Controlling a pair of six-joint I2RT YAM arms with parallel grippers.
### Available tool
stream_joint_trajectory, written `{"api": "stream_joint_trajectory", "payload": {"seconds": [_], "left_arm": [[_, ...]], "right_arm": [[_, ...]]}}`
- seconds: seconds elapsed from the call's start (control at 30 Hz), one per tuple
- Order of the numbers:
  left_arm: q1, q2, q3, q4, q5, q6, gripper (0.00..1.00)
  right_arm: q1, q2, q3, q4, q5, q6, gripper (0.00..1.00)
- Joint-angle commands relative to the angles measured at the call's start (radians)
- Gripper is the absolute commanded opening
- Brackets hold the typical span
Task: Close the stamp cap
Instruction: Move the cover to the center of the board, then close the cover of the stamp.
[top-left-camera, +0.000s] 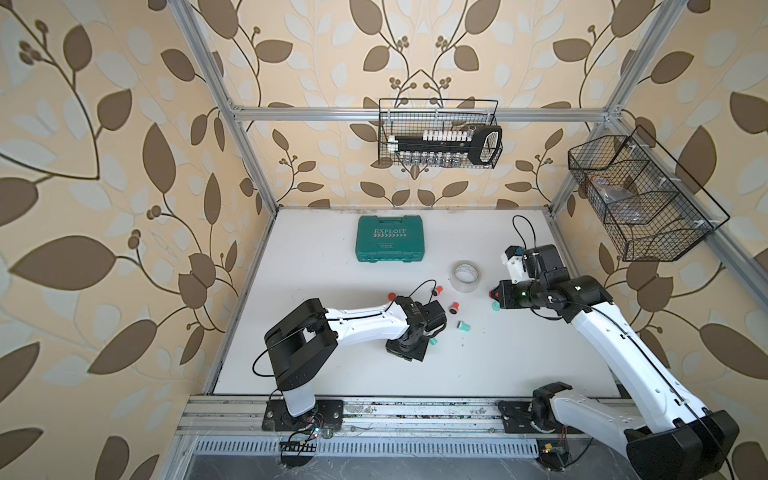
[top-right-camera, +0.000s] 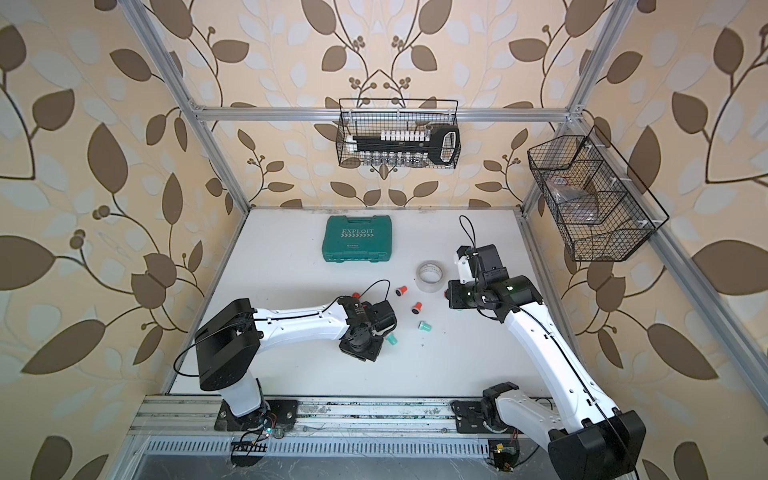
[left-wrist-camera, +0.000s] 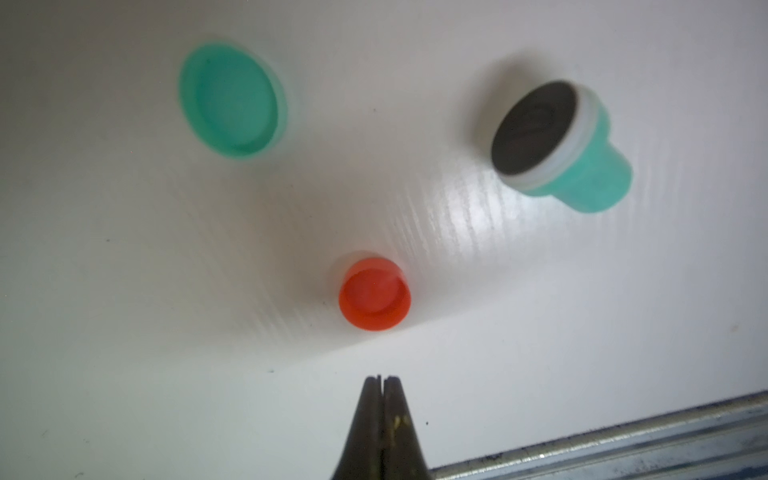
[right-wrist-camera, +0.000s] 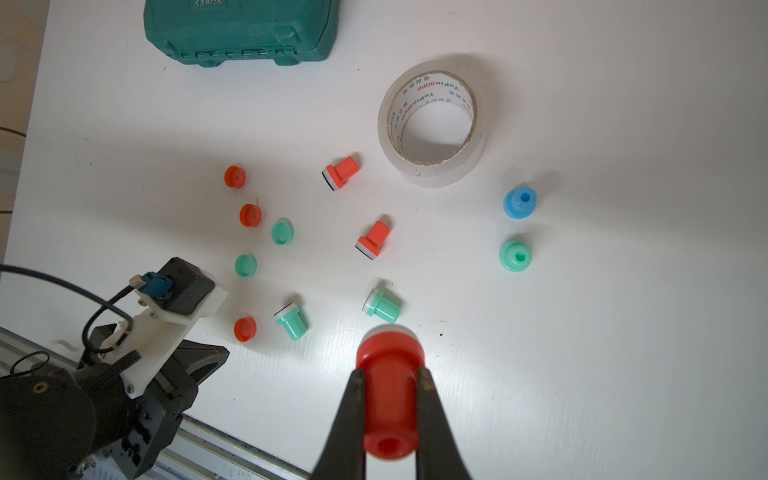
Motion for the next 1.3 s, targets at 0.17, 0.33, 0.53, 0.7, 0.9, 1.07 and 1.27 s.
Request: {"api": "stream_joint_trajectory", "payload": {"seconds": [0.17,0.33,0.53,0.7,0.9,1.07,1.27], "left_arm": [[0.011,-0.143,0.116,-0.103,-0.111,0.013,0.0],[0.075,-0.211,0.112,-0.113,-0.099,0.053,0.0],[0.247,-0.328,0.016,-0.081,0.005,0.115,0.0],[0.485,-0.409,-0.055,-0.065,0.096,0.213,0.0],[0.75,-0.405,-0.106,-0.013,0.209,0.317,0.0],[0.896,-0.385,-0.117,0.014,0.286,0.34,0.0],[0.954,-0.396,-0.117,0.03,0.302,0.336,0.01]], "right_arm": [[0.084,0.016,0.053,-0.03,-0.001,0.043,0.0],[0.281,0.067,0.061,-0.015,0.069,0.126,0.0],[0.499,0.18,0.089,0.013,0.15,0.205,0.0],[0.636,0.305,0.136,0.034,0.184,0.249,0.0],[0.758,0.493,0.251,0.007,0.216,0.26,0.0],[0.805,0.637,0.347,-0.044,0.239,0.245,0.0],[0.814,0.759,0.417,-0.057,0.219,0.224,0.0]]}}
